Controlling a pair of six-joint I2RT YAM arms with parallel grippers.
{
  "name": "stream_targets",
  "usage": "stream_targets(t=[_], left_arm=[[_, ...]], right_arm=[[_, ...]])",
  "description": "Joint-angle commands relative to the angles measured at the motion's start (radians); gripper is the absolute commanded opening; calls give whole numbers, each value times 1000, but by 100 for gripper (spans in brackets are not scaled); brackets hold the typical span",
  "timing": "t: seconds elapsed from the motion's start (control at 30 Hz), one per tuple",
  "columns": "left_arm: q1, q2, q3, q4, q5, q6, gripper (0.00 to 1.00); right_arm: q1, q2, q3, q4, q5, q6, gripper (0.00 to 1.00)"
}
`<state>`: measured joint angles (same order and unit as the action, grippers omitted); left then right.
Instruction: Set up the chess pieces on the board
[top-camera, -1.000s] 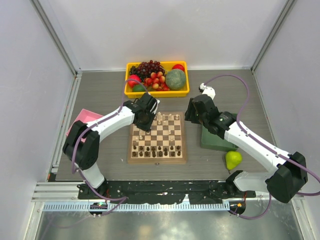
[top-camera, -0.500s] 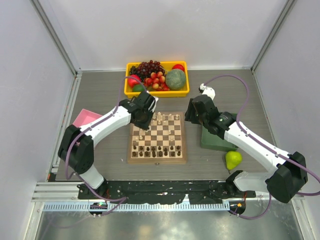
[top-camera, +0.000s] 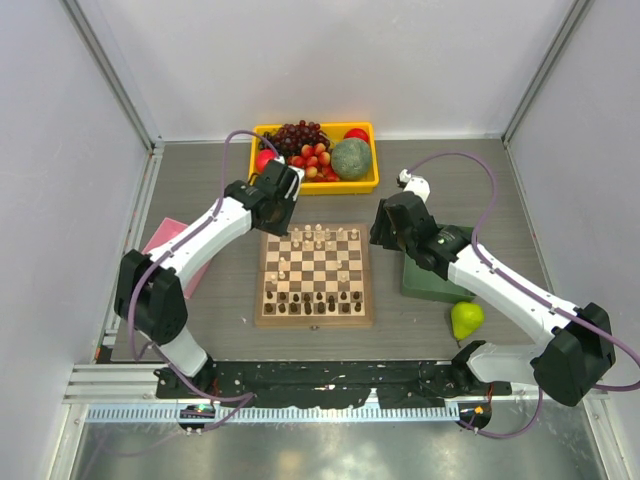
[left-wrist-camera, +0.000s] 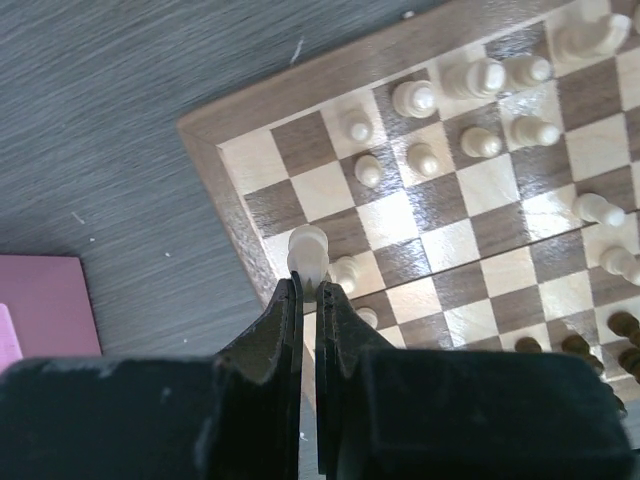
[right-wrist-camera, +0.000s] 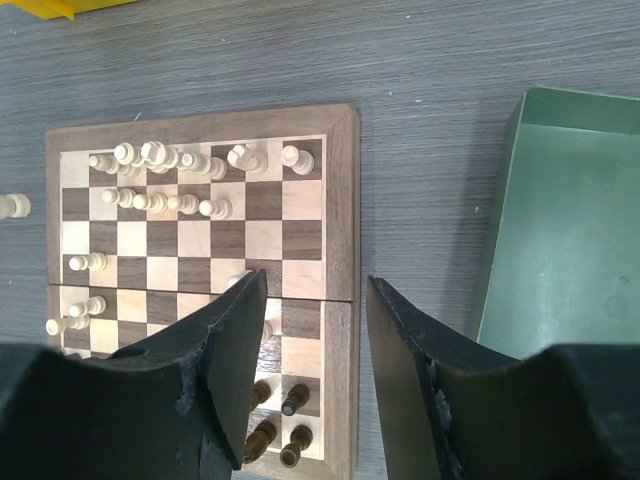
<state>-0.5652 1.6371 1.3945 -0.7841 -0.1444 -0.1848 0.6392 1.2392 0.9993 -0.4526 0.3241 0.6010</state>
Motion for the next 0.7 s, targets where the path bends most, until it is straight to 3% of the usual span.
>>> stream_targets(t=[0.0, 0.67], left_arm=[[34, 44, 58, -7, -6, 27, 0], [64, 179, 124, 25, 48, 30, 0]], right_arm=[[-7, -27, -1, 35, 9, 3, 50], [-9, -32, -2, 34, 0, 10, 50]])
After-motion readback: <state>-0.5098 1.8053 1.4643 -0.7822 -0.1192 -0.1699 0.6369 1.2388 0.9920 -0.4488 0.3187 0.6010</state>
